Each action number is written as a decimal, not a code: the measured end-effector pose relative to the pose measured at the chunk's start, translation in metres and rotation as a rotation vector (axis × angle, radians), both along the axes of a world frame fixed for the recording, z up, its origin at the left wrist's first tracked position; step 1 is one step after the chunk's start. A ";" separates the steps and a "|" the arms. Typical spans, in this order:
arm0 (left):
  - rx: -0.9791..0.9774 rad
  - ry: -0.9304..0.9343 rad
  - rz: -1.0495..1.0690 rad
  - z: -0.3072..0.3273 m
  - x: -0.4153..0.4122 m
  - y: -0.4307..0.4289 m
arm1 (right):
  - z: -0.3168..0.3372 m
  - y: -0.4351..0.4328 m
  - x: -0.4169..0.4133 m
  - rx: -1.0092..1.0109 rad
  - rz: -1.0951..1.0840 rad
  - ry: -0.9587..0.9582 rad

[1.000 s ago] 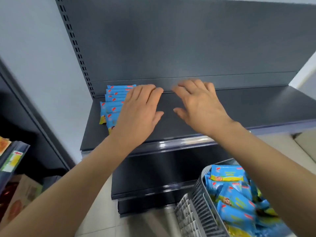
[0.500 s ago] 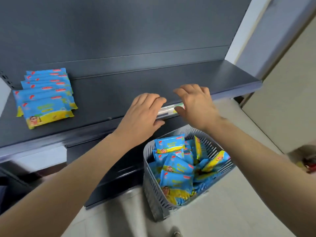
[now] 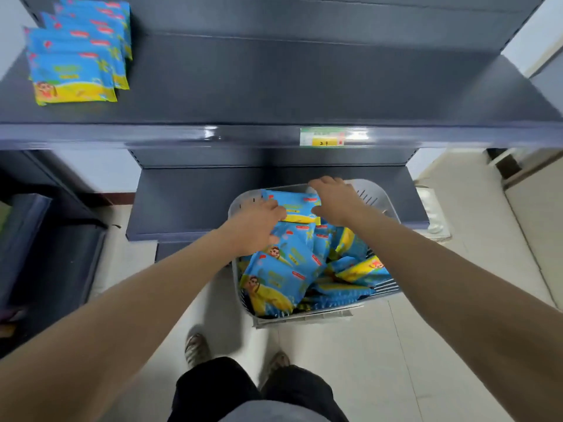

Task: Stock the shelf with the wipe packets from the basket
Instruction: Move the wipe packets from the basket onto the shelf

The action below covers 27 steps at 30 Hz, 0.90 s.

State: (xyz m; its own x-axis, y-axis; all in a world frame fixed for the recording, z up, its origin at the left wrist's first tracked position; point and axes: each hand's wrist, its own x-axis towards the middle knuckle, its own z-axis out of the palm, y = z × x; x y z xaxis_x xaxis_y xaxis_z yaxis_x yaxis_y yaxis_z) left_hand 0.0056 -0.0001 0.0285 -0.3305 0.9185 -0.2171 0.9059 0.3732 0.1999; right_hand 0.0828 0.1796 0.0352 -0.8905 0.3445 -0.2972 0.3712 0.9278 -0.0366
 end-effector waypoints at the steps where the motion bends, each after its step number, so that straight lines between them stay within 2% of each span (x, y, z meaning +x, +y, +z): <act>1: -0.034 -0.046 0.006 -0.008 0.003 -0.002 | -0.009 0.001 -0.001 -0.024 0.003 -0.012; 6: -0.185 -0.104 0.001 -0.040 0.011 -0.007 | -0.036 0.004 -0.001 -0.188 -0.050 0.033; 10: -0.275 -0.099 -0.007 -0.060 0.017 -0.008 | -0.038 0.002 0.001 -0.204 -0.096 0.099; 18: -0.351 -0.163 -0.088 -0.047 0.010 -0.005 | 0.018 -0.011 -0.010 -0.210 -0.049 0.279; 21: -0.242 -0.248 -0.032 -0.017 -0.005 -0.007 | 0.046 -0.023 -0.021 -0.223 -0.056 0.414; 24: -0.034 -0.292 0.073 0.026 -0.032 -0.016 | 0.075 -0.031 -0.040 -0.265 -0.076 0.554; 27: 0.129 -0.254 0.102 0.068 -0.068 -0.031 | 0.101 -0.038 -0.067 -0.304 -0.139 0.639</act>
State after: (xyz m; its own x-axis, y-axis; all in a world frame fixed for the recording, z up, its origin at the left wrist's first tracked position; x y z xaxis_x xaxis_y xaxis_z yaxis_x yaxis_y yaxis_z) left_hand -0.0625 -0.0312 0.0963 -0.3723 0.9087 -0.1886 0.7800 0.4165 0.4670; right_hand 0.0154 0.1412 0.1362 -0.8762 0.4521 0.1667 0.3047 0.7878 -0.5353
